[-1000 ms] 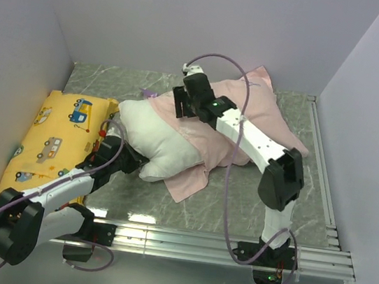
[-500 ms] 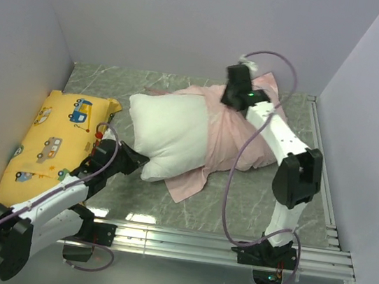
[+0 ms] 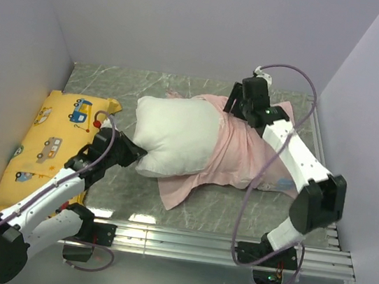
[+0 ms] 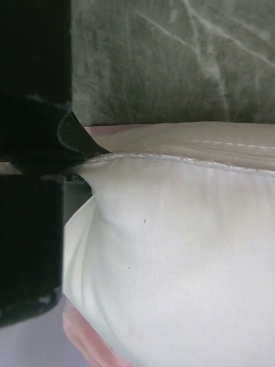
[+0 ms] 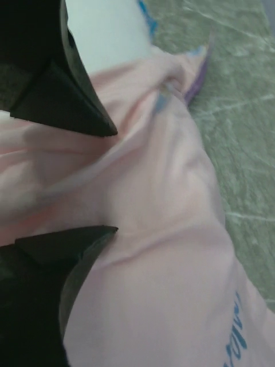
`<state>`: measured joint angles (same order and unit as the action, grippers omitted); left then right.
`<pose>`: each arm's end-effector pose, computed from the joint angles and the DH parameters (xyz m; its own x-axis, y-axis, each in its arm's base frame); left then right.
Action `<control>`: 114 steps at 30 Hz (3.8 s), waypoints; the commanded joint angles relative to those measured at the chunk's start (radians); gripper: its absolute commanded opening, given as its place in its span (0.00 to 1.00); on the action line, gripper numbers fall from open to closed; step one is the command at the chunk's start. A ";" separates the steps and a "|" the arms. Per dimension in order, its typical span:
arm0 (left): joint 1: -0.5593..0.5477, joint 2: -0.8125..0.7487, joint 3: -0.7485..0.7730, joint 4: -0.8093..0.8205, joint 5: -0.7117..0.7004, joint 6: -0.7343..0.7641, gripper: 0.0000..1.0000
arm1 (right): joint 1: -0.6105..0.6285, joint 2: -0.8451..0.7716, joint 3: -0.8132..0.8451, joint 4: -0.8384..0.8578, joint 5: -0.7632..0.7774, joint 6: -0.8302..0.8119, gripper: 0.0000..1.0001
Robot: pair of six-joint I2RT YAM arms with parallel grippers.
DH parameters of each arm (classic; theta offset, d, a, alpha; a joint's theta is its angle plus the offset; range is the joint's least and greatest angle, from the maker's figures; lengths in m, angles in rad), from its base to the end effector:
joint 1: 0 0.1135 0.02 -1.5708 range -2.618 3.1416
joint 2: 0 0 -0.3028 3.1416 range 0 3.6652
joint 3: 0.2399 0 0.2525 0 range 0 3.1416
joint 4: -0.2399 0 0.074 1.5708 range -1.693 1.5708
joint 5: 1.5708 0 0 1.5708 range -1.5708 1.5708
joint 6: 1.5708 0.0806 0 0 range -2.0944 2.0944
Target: Remove the pillowcase from the pillow
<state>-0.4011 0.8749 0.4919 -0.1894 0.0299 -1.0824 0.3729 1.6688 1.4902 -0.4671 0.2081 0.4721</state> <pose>0.1885 -0.0825 0.2262 -0.5990 -0.7047 -0.3801 -0.2464 0.6139 -0.7499 0.4007 0.1389 0.3383 -0.5913 0.2465 -0.7679 0.0743 0.9647 0.2525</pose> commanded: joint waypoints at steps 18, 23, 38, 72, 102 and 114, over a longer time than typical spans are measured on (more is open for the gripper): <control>0.011 0.059 0.315 -0.123 -0.104 0.104 0.00 | 0.468 -0.865 -1.028 0.335 0.137 0.411 0.75; 0.011 0.032 0.324 -0.142 -0.122 0.110 0.00 | 0.466 -0.923 -1.200 0.554 0.143 0.457 0.81; 0.011 -0.020 0.350 -0.180 -0.150 0.145 0.00 | 0.463 -0.840 -1.127 0.697 0.335 0.370 0.16; 0.258 0.342 0.625 -0.067 0.094 0.281 0.72 | 0.199 0.489 0.120 0.150 -0.190 0.019 0.00; 0.054 0.398 0.166 0.330 -0.131 0.203 0.79 | 0.213 0.578 0.447 -0.165 -0.424 -0.131 0.51; 0.053 0.360 0.226 0.193 -0.143 0.177 0.00 | 0.228 0.262 0.429 -0.190 -0.080 -0.161 0.72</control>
<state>-0.3485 1.2770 0.6537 0.0074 -0.0772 -0.9039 0.5488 2.0857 1.9369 -0.4927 0.0422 0.3351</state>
